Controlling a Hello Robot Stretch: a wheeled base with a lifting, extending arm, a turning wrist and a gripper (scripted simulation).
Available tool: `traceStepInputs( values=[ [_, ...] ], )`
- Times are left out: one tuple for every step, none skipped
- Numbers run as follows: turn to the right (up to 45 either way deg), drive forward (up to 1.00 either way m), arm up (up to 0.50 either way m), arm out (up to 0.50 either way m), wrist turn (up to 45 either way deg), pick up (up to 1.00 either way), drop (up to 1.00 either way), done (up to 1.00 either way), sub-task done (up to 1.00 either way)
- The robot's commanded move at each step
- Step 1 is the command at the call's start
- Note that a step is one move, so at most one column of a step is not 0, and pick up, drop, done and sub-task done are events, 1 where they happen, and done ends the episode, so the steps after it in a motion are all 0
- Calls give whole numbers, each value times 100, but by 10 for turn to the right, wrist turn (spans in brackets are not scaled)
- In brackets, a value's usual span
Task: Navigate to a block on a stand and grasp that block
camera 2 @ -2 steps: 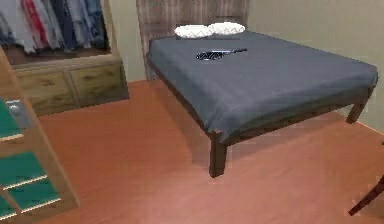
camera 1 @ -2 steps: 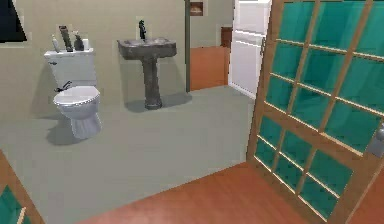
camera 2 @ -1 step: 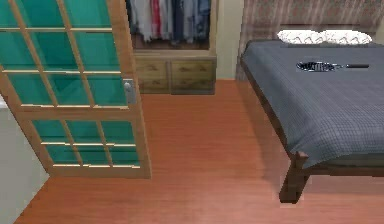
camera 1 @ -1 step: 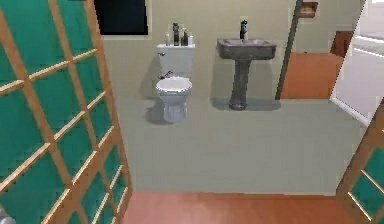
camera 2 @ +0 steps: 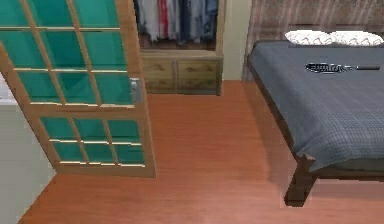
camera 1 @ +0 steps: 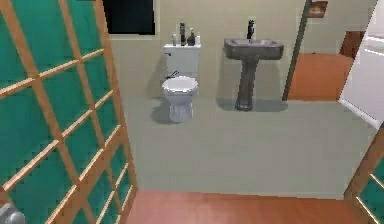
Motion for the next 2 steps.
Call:
traceStepInputs(
  values=[
    [0, 100, 0, 0, 0, 0, 0, 0, 0],
    [-30, 0, 0, 0, 0, 0, 0, 0, 0]
  ],
)
